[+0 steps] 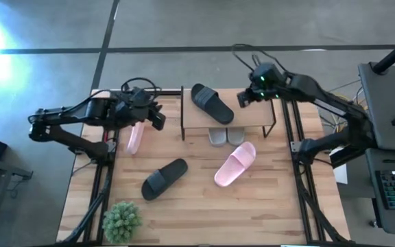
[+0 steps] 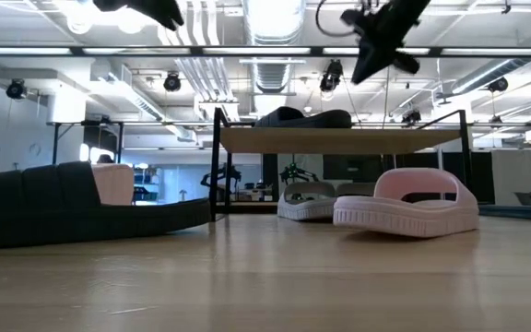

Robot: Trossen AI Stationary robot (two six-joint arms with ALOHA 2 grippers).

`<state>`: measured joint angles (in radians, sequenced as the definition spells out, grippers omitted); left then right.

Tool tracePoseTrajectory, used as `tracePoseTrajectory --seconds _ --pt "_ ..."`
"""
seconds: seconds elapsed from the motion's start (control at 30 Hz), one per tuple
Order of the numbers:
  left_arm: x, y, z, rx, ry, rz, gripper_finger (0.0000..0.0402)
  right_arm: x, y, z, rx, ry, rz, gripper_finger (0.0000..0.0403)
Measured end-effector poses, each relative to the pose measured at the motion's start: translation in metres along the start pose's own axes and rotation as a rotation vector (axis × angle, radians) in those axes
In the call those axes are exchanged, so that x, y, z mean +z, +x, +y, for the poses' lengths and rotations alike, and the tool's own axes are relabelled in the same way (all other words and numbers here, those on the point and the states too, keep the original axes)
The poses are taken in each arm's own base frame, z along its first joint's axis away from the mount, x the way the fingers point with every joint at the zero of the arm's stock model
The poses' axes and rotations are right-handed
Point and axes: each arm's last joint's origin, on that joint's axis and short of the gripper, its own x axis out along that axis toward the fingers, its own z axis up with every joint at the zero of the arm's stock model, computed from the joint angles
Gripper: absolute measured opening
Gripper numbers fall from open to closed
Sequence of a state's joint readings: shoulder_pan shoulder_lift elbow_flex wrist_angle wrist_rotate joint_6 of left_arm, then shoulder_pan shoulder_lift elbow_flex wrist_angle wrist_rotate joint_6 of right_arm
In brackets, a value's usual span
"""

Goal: Pick and place slides into the shelf
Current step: Adjust the black slide on the shelf

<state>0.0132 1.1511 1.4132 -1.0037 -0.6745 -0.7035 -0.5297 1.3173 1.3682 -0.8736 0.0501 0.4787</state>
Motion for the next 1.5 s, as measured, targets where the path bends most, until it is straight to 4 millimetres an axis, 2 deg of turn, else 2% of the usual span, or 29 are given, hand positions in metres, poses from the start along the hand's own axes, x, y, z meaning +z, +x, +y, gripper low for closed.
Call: tracePoseTrajectory --seconds 0.1,0.27,0.4,0.73,0.9,1.1,1.5 --pt "-0.007 -0.001 0.008 0.002 -0.026 0.005 0.0048 0.008 0.024 -0.005 0.011 0.0 0.034 0.0009" --pt "-0.021 0.003 0.014 0.022 -0.024 0.028 0.0015 0.008 0.064 -0.008 -0.037 -0.048 0.127 0.0009" --pt "-0.024 0.005 0.016 0.029 -0.017 0.035 0.0005 0.007 0.084 -0.009 -0.053 -0.057 0.158 0.0009" --pt "-0.03 0.01 0.016 0.055 0.003 0.039 0.0003 0.003 0.1 -0.006 0.037 -0.082 0.239 0.0009" --pt "-0.03 0.01 0.016 0.056 0.009 0.04 0.0003 -0.003 0.113 0.003 0.095 -0.113 0.286 0.0008" --pt "-0.029 0.007 0.02 0.054 0.001 0.032 0.0003 0.004 0.116 0.015 0.213 -0.091 0.203 0.0008" --pt "-0.028 0.004 0.023 0.047 0.017 0.024 0.0003 0.015 0.116 0.024 0.281 -0.018 0.097 0.0008"
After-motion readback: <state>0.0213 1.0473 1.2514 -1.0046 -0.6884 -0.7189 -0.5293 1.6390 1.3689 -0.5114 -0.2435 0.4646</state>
